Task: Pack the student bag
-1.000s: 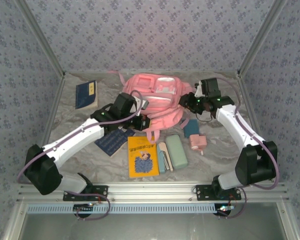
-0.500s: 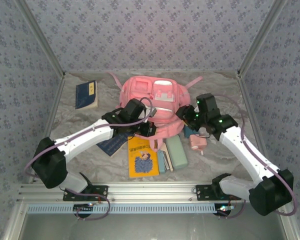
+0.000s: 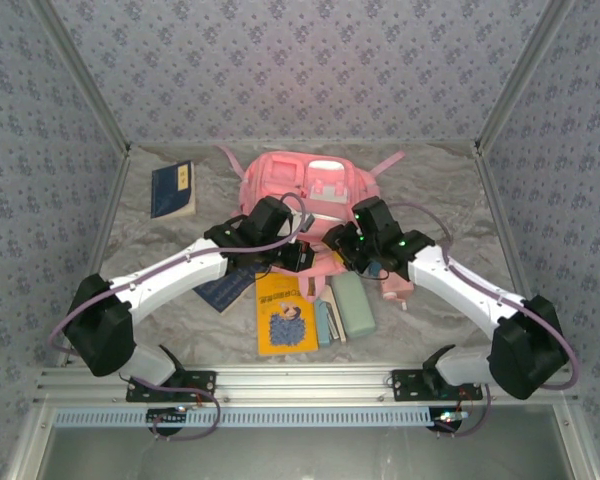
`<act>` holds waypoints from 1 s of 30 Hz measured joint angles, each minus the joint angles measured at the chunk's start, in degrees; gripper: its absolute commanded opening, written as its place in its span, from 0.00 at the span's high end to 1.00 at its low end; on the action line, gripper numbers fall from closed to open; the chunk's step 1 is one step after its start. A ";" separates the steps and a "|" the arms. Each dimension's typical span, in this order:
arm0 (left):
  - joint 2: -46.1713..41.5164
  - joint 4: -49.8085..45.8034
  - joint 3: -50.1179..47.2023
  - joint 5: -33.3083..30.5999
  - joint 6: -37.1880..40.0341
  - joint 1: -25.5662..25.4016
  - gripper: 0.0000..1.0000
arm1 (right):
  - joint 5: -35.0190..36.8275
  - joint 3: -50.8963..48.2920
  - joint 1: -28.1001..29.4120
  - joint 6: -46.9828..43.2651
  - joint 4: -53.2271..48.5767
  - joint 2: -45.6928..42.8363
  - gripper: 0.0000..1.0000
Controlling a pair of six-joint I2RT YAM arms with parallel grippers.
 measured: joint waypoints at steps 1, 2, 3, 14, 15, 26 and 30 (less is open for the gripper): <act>0.02 -0.02 -0.07 -0.17 0.00 0.00 1.00 | 0.00 0.00 0.07 0.35 0.44 0.68 0.70; 0.04 -0.09 -0.11 -0.24 0.00 0.00 1.00 | 0.00 0.02 0.11 0.72 0.76 1.31 0.77; 0.13 -0.17 -0.11 -0.37 0.00 0.00 1.00 | 0.02 0.02 0.20 0.83 1.01 1.92 0.82; 0.52 -0.98 -0.72 -1.25 1.09 0.15 1.00 | 0.90 0.02 0.55 2.21 1.46 3.08 1.00; 0.50 -1.07 -0.72 -1.25 1.18 0.33 1.00 | 1.16 0.00 0.55 2.19 1.38 2.82 1.00; -2.19 -2.71 -1.40 -0.96 3.02 3.06 1.00 | 3.67 -0.68 -1.92 1.27 -0.22 -0.87 1.00; -2.54 -3.43 -1.97 -0.52 3.52 3.87 1.00 | 4.26 -0.74 -2.97 0.33 -1.86 -1.77 1.00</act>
